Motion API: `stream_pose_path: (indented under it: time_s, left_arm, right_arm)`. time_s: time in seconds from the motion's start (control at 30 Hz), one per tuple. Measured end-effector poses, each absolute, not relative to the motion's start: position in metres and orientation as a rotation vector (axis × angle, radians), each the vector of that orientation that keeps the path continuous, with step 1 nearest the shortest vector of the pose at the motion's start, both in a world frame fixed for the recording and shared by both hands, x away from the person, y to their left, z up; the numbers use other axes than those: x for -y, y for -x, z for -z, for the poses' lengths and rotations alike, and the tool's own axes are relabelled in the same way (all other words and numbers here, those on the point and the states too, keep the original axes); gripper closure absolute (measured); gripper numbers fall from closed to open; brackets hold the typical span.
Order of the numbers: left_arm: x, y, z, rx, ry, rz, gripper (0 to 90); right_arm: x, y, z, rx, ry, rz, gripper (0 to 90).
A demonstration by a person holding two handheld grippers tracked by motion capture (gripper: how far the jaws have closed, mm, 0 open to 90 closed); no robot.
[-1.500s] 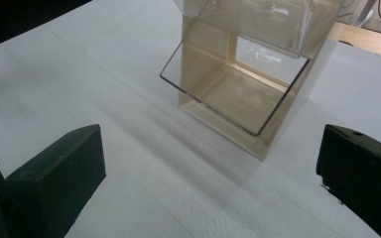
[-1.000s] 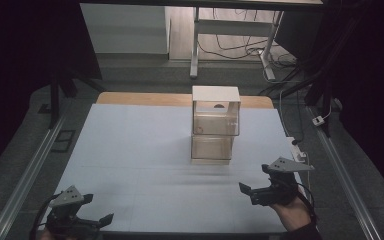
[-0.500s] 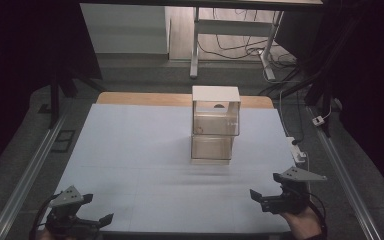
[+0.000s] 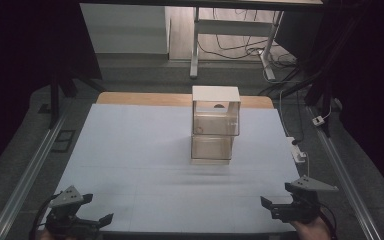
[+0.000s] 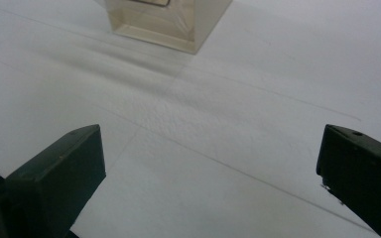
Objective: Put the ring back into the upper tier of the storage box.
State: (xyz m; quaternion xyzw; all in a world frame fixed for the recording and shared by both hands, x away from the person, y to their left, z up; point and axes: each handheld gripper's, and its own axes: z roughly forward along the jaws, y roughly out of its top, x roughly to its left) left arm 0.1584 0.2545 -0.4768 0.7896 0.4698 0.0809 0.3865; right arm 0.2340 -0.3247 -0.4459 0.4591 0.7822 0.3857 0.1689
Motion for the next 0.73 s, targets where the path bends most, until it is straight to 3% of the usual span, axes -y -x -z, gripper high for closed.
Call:
stream_pose_path:
  time_s: [0.73]
  left_arm:
    - [-0.2548,-0.1581,0.4769,-1.205,-2.007,-0.205,1.4]
  right_arm:
    - [0.3314,-0.2250,0.4530,-2.282,-1.391,-1.000,0.0]
